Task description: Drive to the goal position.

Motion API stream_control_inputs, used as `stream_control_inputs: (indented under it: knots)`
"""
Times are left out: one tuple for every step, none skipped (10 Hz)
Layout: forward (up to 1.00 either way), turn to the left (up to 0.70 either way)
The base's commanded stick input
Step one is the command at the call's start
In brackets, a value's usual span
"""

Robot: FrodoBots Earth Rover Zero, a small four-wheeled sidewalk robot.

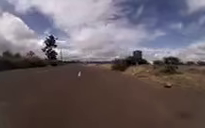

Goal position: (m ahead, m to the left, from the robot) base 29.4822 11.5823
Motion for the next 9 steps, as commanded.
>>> stream_control_inputs:
  knots:
    - [0.70,0.00]
    - [0.70,0.00]
    - [0.70,0.00]
    - [0.70,0.00]
    - [0.70,0.00]
    - [0.70,0.00]
    - [0.70,0.00]
    - [0.70,0.00]
    - [0.70,0.00]
